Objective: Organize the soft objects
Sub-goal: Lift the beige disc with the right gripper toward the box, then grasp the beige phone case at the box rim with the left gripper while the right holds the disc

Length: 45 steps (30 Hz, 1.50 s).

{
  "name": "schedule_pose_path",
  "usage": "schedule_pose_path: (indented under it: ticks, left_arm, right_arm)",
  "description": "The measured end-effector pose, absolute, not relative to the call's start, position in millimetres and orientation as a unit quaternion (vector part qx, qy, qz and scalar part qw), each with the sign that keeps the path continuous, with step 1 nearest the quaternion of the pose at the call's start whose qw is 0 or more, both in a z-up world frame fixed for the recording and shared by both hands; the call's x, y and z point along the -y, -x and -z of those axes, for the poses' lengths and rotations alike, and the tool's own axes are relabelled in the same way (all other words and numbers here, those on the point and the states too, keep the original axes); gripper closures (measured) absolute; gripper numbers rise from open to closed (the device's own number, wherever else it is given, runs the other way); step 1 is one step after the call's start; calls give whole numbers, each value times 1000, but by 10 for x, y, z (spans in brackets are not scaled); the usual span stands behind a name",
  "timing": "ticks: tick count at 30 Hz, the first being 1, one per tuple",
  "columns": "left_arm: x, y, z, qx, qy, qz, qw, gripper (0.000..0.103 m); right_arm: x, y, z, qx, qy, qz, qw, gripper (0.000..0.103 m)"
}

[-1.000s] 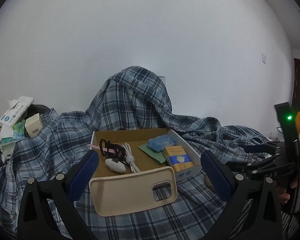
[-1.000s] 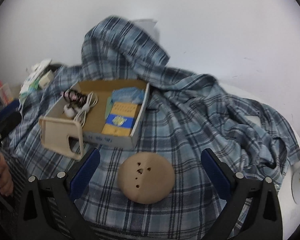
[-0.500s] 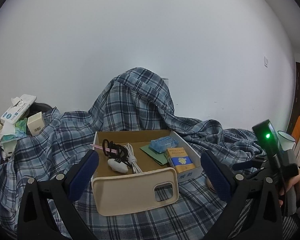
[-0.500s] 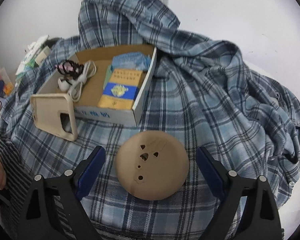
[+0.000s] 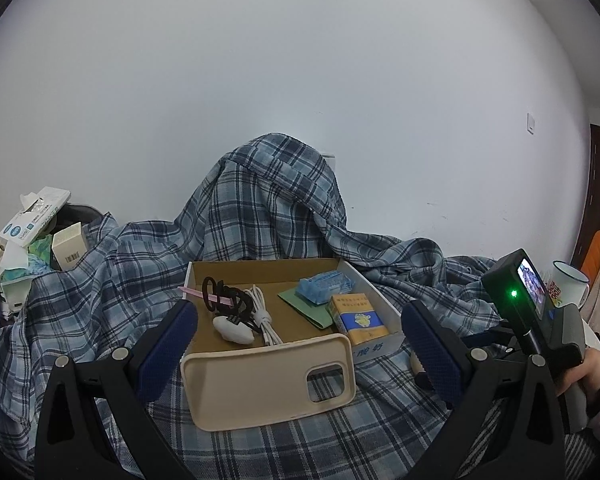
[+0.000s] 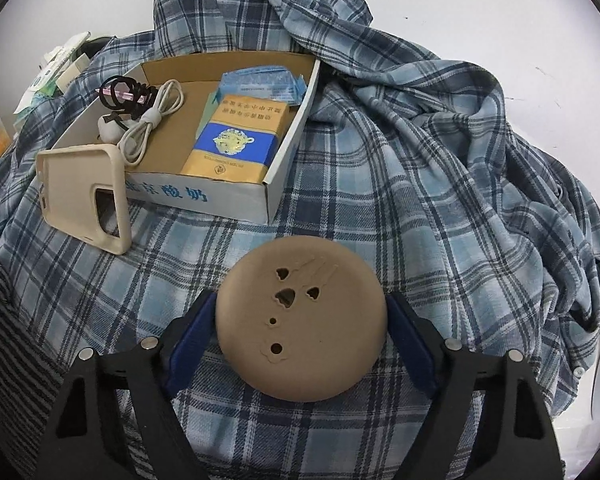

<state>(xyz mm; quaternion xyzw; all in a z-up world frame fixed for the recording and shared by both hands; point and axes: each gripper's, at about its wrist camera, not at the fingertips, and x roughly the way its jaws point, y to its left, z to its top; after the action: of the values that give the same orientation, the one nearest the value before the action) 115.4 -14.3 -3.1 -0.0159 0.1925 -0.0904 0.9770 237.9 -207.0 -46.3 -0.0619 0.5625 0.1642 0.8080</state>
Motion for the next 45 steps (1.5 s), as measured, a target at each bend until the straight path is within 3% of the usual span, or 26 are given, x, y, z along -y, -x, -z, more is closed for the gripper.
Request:
schedule_pose_path:
  ticks: [5, 16, 28, 34, 40, 45]
  left_arm:
    - [142, -1142, 27, -190, 16, 90, 978, 0]
    - [165, -1116, 16, -185, 8, 89, 979, 0]
    - [85, -1122, 26, -188, 27, 85, 978, 0]
    - [-80, -1263, 31, -240, 48, 88, 966, 0]
    - [-328, -1476, 35, -293, -20, 75, 953, 0]
    - [-501, -1661, 76, -316, -38, 110, 942, 21]
  right_arm:
    - [2068, -2329, 404, -548, 68, -155, 819, 26]
    - [2036, -1804, -425, -364, 68, -141, 918, 26]
    - [1665, -1651, -379, -323, 92, -170, 926, 25]
    - [1668, -1588, -403, -308, 90, -183, 929, 25]
    - [1720, -1602, -404, -312, 71, -186, 929, 25]
    - [1780, -1625, -401, -317, 53, -186, 929, 25]
